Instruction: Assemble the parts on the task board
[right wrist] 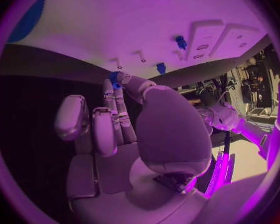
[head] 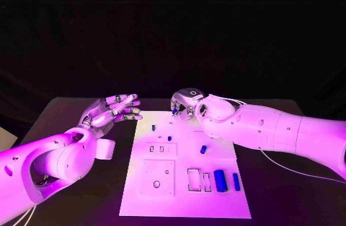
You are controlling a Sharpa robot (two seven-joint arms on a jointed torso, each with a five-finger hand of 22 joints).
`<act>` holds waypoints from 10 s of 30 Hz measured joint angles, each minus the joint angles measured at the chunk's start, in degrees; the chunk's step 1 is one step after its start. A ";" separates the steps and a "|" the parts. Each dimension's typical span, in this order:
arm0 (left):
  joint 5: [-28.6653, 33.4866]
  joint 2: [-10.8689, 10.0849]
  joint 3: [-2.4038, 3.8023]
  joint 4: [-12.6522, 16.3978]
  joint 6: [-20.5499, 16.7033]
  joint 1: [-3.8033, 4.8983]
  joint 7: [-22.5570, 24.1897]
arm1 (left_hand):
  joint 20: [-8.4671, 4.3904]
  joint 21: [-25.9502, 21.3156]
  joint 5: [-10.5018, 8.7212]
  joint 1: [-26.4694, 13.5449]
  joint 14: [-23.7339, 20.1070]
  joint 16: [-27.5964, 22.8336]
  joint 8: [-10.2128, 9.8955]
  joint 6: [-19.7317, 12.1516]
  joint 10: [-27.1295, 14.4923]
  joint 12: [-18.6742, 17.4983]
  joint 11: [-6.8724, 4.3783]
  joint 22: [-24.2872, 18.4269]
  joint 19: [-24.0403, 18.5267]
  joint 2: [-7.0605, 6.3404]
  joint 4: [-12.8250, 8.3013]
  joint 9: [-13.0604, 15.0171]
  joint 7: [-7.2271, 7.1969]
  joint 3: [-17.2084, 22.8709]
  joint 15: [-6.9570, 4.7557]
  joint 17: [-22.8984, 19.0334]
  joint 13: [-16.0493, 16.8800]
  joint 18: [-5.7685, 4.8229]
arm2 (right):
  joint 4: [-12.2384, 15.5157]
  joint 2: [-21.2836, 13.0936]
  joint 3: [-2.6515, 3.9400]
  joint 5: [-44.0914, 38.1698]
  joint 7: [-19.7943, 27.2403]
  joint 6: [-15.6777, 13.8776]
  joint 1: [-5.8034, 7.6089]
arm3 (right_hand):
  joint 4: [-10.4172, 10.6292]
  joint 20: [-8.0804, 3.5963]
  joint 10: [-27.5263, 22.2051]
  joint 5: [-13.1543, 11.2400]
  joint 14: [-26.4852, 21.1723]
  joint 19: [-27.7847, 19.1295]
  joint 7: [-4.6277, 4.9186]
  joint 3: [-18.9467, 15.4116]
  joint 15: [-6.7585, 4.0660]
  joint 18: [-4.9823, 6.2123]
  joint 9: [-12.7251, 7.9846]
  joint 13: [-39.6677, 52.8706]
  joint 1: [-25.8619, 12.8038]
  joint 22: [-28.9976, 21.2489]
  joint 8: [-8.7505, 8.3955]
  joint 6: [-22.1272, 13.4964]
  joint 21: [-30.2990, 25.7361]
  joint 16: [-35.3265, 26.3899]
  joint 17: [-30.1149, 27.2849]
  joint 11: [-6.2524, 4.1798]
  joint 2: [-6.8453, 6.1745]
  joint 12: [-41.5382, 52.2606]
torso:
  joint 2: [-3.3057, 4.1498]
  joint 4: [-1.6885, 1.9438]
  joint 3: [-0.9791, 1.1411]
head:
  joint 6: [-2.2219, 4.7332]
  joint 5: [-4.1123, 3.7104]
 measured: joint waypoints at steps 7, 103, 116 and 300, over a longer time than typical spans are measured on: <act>-0.10 0.22 0.00 -0.01 0.03 0.20 -0.01 | -0.09 0.00 0.00 0.00 0.00 0.01 0.00 0.00 0.00 0.00 0.00 0.03 -0.09 0.00 0.00 0.00 0.00 0.00 0.00 0.04 0.00 0.00 | -0.30 0.42 -0.03 0.02 0.05 0.51 -0.14 | 0.12 0.01 0.00 0.00 0.00 -0.01 0.04 0.11 0.00 0.00 0.14 0.00 0.00 -0.15 -0.04 -0.06 0.00 0.00 0.00 0.00 0.00 -0.08 | 0.12 0.12 -0.07 | -0.21 0.03; -0.28 1.01 -0.03 -3.07 0.92 0.53 -0.08 | 0.12 0.62 0.00 0.00 -0.42 0.56 0.00 0.00 0.00 -0.21 0.00 0.31 -0.28 0.00 -0.16 -0.03 0.00 -0.16 0.01 0.34 0.00 0.00 | 15.86 -23.17 0.91 13.81 -0.07 -0.02 0.67 | 4.23 2.51 -11.88 2.61 -0.18 -3.73 2.90 -17.06 2.10 0.99 0.56 -1.07 0.52 -8.58 -7.67 -8.38 -9.48 -2.33 -8.22 2.20 -3.43 2.65 | -0.71 -1.75 0.35 | 0.42 -0.04; -0.27 1.16 -0.04 -3.25 1.20 0.51 -0.06 | 0.12 0.62 0.00 0.00 -0.42 0.56 0.00 0.00 0.00 -0.21 0.00 0.37 -0.28 0.00 -0.16 -0.03 0.00 -0.16 0.01 0.41 0.00 0.00 | 11.62 -19.77 0.88 13.79 -0.72 2.58 0.43 | 17.76 1.31 -0.56 4.34 -0.18 -2.68 3.08 -38.22 1.17 0.99 -0.72 4.72 12.73 -6.16 -10.08 -14.93 -9.37 -1.36 -6.79 0.81 -2.22 15.74 | -0.49 -1.40 0.43 | 0.14 -0.08; -0.26 2.04 -0.05 -4.03 2.12 0.50 -0.35 | 0.33 1.50 0.00 0.46 -1.03 1.62 0.00 0.00 0.00 -0.21 0.00 0.79 -0.90 0.47 -0.16 -0.04 0.00 -0.16 0.21 0.77 0.00 -0.01 | 5.46 0.01 0.55 1.37 -6.22 2.45 -3.71 | 17.74 2.29 11.14 9.76 -0.07 6.93 3.34 -27.80 2.00 -3.05 0.20 70.02 -1.77 11.43 -9.75 -11.71 7.46 8.43 4.71 1.37 0.70 84.99 | -0.49 -1.53 0.59 | -1.65 1.47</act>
